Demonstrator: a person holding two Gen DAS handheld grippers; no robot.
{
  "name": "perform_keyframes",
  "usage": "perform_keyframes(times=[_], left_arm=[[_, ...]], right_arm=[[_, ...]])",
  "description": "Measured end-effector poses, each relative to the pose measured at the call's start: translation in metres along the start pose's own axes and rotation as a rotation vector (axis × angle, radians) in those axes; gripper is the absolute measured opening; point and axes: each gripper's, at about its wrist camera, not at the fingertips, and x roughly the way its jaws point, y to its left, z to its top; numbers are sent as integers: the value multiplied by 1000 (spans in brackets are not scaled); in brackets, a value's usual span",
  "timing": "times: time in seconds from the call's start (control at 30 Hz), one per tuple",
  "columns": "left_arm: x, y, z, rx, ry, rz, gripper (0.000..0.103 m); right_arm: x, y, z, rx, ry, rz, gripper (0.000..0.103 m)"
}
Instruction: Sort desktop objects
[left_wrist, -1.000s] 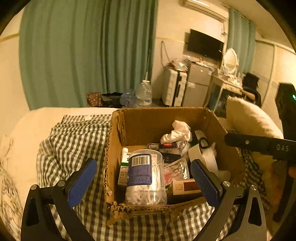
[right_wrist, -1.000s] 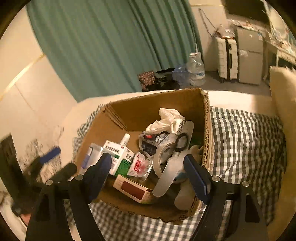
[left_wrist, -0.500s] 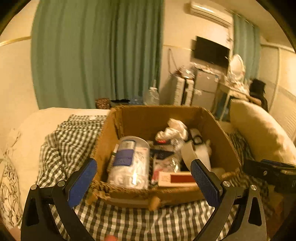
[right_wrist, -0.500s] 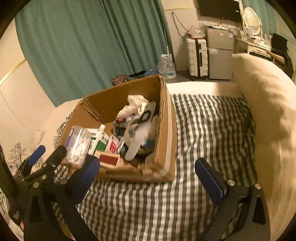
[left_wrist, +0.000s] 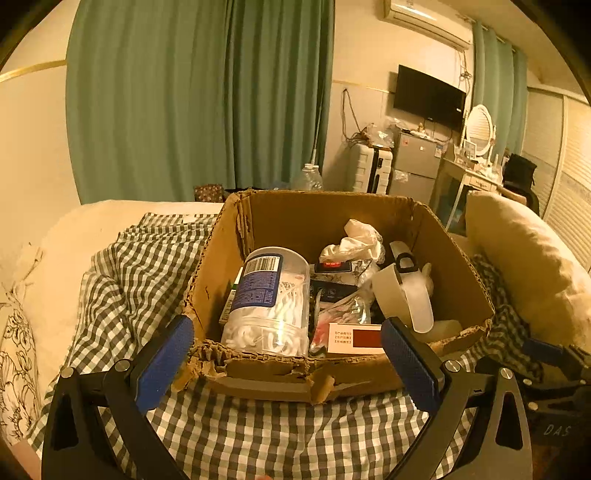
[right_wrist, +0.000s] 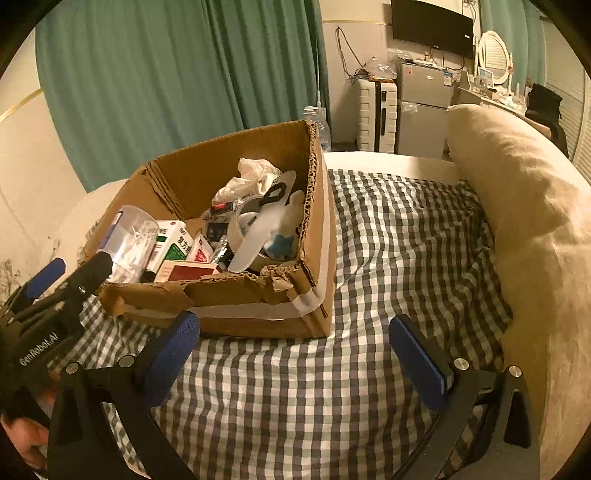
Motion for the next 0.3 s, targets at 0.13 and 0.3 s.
perform_keyframes(times=[0.13, 0.3], left_arm=[[-5, 6, 2, -30, -38, -27, 103], [-5, 6, 4, -27, -30, -8, 103]], right_arm=[[4, -2, -2, 4, 15, -12, 103], [6, -2, -3, 2, 20, -24, 103]])
